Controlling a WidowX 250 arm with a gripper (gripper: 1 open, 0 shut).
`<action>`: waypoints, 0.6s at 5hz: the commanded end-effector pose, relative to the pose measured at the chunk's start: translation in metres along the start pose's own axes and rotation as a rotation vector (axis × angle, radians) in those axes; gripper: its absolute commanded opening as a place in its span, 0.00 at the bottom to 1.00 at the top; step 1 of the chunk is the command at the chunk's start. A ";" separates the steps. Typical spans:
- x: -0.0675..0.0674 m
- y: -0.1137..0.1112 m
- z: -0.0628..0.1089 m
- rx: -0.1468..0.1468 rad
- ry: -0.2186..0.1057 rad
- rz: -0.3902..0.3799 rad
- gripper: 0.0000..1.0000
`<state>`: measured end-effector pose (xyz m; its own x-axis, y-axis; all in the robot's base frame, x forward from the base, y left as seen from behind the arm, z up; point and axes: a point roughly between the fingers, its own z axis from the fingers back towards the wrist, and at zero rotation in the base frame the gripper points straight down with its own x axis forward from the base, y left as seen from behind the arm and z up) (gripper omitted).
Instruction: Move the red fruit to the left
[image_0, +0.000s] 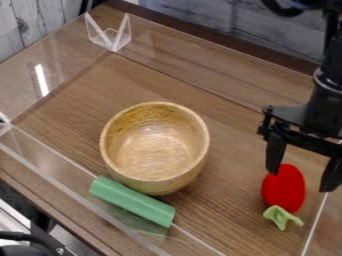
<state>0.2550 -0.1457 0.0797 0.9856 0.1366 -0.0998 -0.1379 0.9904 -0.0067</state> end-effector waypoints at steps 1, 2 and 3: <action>0.007 0.001 0.001 -0.012 -0.032 -0.035 1.00; 0.000 0.004 -0.007 -0.012 -0.036 -0.035 1.00; -0.007 0.005 -0.012 -0.017 -0.052 -0.031 1.00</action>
<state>0.2408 -0.1369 0.0487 0.9864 0.1198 -0.1128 -0.1191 0.9928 0.0131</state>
